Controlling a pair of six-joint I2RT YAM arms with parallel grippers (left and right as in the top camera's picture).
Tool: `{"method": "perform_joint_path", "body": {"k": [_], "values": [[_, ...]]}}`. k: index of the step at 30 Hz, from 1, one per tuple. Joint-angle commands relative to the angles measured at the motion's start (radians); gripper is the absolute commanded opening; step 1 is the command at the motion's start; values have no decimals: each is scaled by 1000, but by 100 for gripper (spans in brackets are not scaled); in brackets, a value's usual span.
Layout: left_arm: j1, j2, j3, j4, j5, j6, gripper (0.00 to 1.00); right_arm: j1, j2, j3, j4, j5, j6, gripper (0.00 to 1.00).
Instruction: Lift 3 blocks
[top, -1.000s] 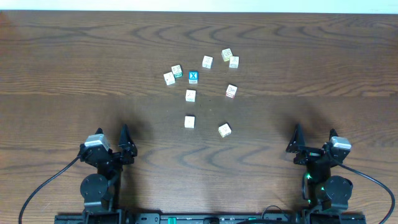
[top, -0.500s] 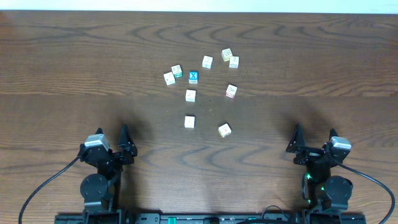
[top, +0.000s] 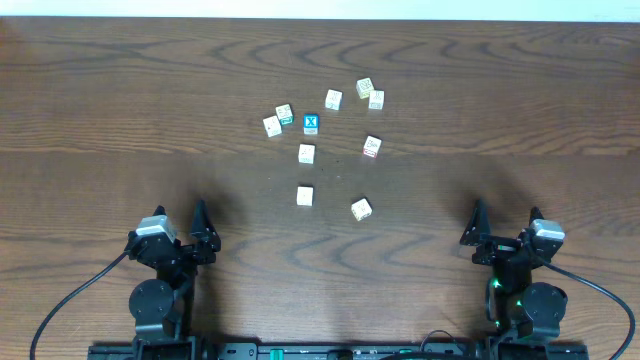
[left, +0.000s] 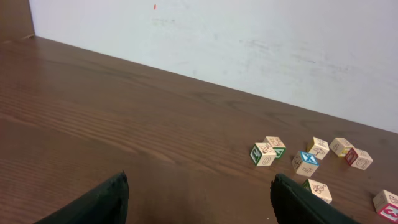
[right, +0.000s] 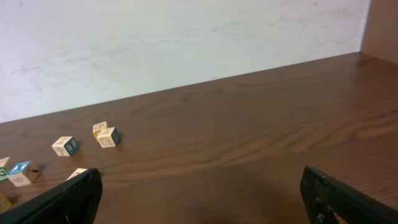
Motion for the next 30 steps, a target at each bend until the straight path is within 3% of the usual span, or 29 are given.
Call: {"method": "perform_joint_path", "body": {"k": [1, 10, 17, 22, 30], "values": [[1, -10, -10, -44, -5, -9, 73, 10, -6, -2, -5, -4, -14, 99], [1, -10, -10, -44, -5, -9, 73, 10, -6, -2, -4, -21, -15, 99], [1, -10, -10, -44, -5, -9, 74, 10, -6, -1, 26, -365, -179, 99], [1, -10, -10, -44, -5, -9, 73, 10, 0, 19, 10, -415, -167, 99], [1, -10, -10, -44, -5, -9, 73, 10, 145, 187, -153, -418, -289, 99]]}}
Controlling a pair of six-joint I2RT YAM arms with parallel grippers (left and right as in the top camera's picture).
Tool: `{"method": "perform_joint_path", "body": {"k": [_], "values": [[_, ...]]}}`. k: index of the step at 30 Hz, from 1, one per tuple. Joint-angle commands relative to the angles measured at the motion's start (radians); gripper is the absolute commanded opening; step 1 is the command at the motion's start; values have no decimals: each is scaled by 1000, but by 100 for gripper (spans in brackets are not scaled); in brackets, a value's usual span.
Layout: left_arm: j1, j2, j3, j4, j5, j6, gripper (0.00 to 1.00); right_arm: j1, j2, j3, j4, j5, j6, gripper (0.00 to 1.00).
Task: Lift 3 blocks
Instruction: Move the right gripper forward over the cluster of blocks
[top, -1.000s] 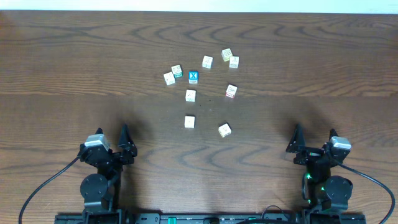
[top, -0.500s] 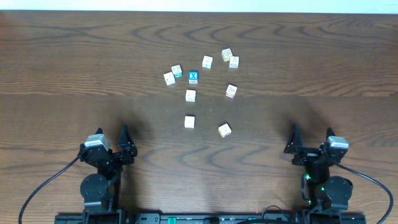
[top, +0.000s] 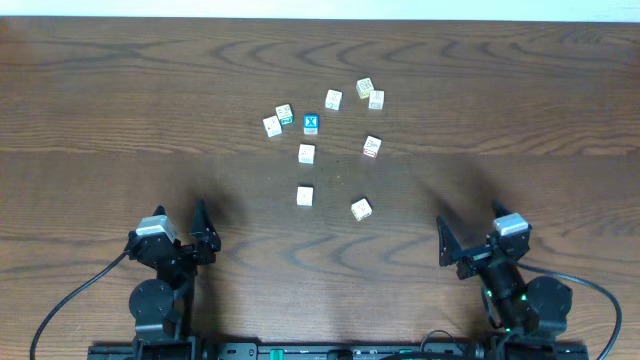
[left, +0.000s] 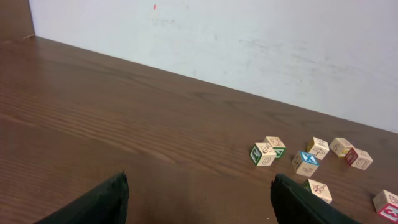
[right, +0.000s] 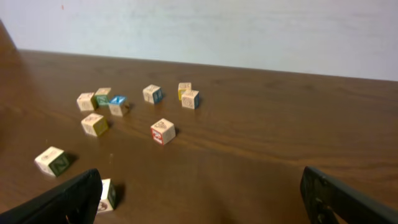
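Several small wooden blocks lie scattered mid-table, among them a blue X block (top: 311, 124), a red-marked block (top: 372, 147) (right: 163, 131) and the nearest block (top: 361, 209). My right gripper (top: 452, 250) (right: 202, 199) is open, low at the front right and turned toward the blocks. The nearest block (right: 107, 194) sits just beside its left finger (right: 68, 199), outside the gap. My left gripper (top: 206, 232) (left: 199, 199) is open at the front left, holding nothing. The blocks, such as the blue X block (left: 305, 163), lie far ahead of it to the right.
The wooden table (top: 120, 120) runs to a white wall (left: 249, 50) at the back. Both arm bases stand at the front edge. Another block (right: 53, 160) rests left of the right gripper.
My right arm has turned left toward the blocks and shifted inward; its wrist view now takes in the whole cluster. The left arm and the blocks are unchanged.
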Motion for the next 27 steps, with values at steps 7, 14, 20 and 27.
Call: {"method": "perform_joint_path", "body": {"k": [7, 14, 20, 27], "values": [[1, -10, -10, -44, -4, -9, 73, 11, 343, 263, -149, -2, -104, 99], [1, -10, -10, -44, -4, -9, 74, 11, 620, 521, -346, -40, -32, 99], [1, -10, -10, -44, -4, -9, 73, 47, 805, 774, -568, -56, -18, 99], [1, -10, -10, -44, -4, -9, 73, 156, 999, 996, -768, 22, 34, 99]]}}
